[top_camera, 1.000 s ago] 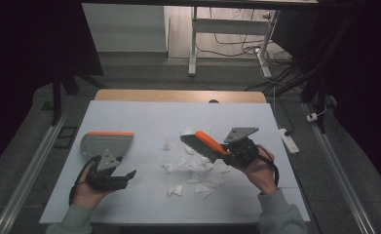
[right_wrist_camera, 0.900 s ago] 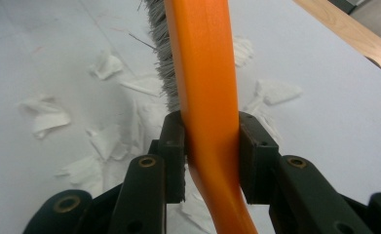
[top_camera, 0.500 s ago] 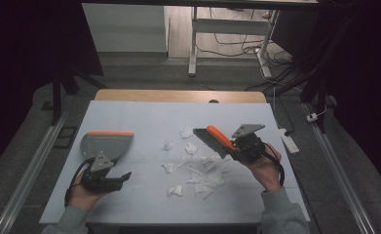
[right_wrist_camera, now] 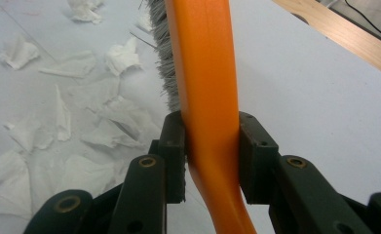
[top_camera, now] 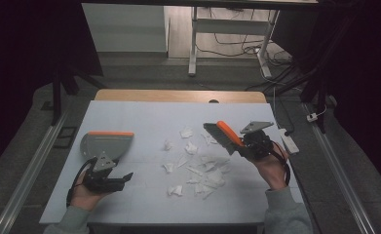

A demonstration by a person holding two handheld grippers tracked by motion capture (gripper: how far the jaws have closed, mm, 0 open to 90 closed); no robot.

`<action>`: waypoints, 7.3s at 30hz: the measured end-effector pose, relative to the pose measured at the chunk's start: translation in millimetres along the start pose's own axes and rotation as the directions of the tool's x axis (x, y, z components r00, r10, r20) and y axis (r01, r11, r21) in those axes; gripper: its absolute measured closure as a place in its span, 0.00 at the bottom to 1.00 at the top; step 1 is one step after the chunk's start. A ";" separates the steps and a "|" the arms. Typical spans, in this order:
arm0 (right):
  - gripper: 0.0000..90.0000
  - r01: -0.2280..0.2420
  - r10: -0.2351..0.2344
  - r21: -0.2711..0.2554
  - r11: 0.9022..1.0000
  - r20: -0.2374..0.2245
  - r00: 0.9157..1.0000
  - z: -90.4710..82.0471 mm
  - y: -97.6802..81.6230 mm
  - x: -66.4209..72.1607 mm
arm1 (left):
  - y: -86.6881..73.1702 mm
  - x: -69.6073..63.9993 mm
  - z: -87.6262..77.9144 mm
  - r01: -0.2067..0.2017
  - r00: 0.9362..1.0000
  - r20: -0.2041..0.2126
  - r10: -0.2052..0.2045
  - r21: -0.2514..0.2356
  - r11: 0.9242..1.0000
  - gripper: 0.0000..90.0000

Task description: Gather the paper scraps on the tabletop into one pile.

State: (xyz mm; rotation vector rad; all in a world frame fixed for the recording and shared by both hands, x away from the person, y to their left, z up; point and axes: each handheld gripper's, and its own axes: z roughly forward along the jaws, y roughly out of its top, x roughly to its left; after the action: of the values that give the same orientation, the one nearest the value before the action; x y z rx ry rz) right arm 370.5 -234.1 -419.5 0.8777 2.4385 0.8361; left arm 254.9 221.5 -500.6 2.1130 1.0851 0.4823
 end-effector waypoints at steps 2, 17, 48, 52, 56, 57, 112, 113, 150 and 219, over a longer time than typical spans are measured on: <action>0.75 -0.007 0.006 0.013 1.000 0.008 1.000 0.9 0.3 -2.1 | 0.0 -0.1 0.7 -0.003 1.000 0.003 0.003 0.001 1.000 0.33; 0.76 -0.077 0.065 0.171 0.982 0.076 0.995 33.5 15.5 -31.5 | -1.2 -0.1 4.4 -0.027 0.999 0.031 0.027 0.008 1.000 0.32; 0.78 0.128 -0.167 0.522 0.843 0.029 0.985 129.5 90.5 -18.9 | -6.3 0.6 1.4 -0.061 0.997 0.038 0.061 -0.006 0.998 0.32; 0.78 0.196 -0.198 0.502 0.842 -0.050 0.979 120.4 87.2 -2.8 | -6.1 -0.3 2.2 -0.065 0.997 0.039 0.065 -0.001 0.998 0.32; 0.78 0.246 -0.212 0.473 0.846 -0.126 0.969 107.5 81.2 17.4 | -6.1 -0.7 1.7 -0.068 0.997 0.037 0.068 0.001 0.998 0.32; 0.78 0.248 -0.198 0.455 0.855 -0.154 0.968 103.4 80.3 19.3 | -6.1 -0.9 1.7 -0.068 0.997 0.036 0.068 0.002 0.998 0.32; 0.78 0.160 -0.141 0.127 0.979 -0.151 0.978 55.8 106.7 23.8 | -6.3 -1.6 2.8 -0.069 0.997 0.021 0.069 0.007 0.998 0.32; 0.78 0.159 -0.139 0.120 0.980 -0.163 0.977 56.8 108.8 27.8 | -6.3 -1.5 2.9 -0.068 0.997 0.021 0.068 0.007 0.998 0.32; 0.78 -0.092 0.124 0.124 0.988 -0.279 0.952 99.7 114.8 62.8 | -6.6 -2.1 3.4 -0.079 0.997 0.016 0.079 0.013 0.997 0.32; 0.78 0.133 -0.061 0.132 0.982 -0.445 0.894 25.9 56.6 130.5 | -9.3 4.5 0.9 -0.039 0.999 -0.006 0.039 0.002 0.999 0.32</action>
State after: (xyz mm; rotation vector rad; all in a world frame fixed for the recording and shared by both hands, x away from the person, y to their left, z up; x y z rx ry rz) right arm 315.8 -100.4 -424.1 0.6649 2.9515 0.8895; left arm 252.9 228.5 -507.9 2.1396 1.0498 0.5068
